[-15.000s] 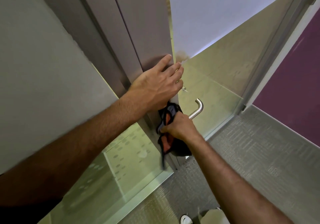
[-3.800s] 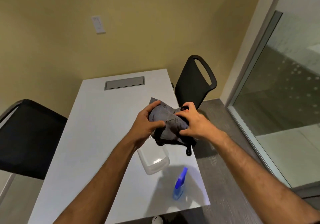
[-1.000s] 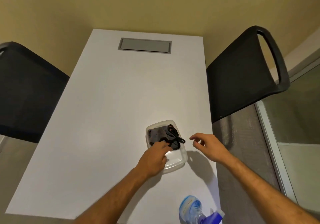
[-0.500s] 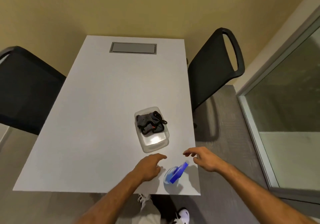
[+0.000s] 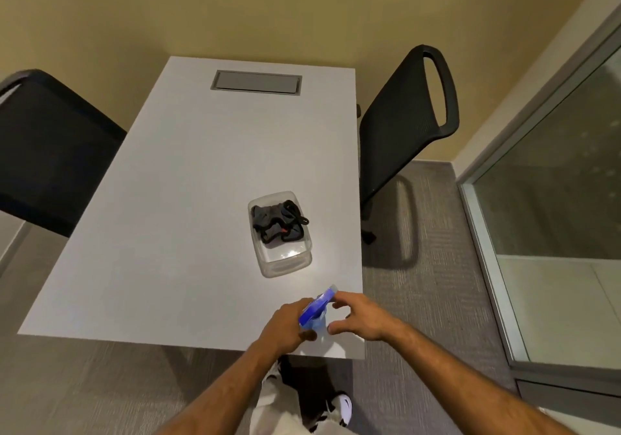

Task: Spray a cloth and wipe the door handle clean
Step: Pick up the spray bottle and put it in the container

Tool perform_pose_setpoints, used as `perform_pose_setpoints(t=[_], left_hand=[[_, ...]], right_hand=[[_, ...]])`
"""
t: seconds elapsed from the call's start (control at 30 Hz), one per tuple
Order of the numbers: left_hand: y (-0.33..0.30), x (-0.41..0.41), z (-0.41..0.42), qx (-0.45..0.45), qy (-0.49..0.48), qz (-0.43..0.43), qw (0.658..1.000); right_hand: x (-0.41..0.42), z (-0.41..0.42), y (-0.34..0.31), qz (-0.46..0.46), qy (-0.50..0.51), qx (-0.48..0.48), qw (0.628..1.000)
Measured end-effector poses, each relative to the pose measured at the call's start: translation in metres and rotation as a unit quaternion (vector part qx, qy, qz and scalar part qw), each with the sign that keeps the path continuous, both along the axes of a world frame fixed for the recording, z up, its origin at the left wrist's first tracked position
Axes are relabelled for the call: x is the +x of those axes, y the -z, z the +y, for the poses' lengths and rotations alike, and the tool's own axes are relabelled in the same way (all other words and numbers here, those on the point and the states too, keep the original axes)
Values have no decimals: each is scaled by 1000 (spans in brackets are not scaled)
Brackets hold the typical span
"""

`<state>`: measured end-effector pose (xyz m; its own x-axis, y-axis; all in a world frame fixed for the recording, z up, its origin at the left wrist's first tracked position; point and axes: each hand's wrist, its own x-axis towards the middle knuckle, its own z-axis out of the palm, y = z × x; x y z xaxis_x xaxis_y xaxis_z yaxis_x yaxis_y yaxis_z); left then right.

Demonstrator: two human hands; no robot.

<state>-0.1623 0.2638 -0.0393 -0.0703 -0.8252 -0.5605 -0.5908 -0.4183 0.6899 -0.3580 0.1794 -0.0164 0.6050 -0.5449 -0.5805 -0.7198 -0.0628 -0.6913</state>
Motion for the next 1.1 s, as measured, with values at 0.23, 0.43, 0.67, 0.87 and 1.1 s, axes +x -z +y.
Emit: perform_pose_setpoints(t=[0.23,0.43,0.67,0.87,1.1], left_hand=[[-23,22,-24,-37,5,-33,999],[-64,71,-77,-119,-4,-64,991],[-65,115,-136,-122,-10,-38,992],[-21,132,-152,-108,43,-9,993],[2,141,-163,-106,45,31,993]], right_hand=[[29,-13,-20,-122,133,-10,984],[78,-54,-62,-196,188,-55,961],[126,-88,-56,-202,256,-58,944],[140,-88,-12,-174,300,-24,937],[145,-92,15,-163,320,-2,933]])
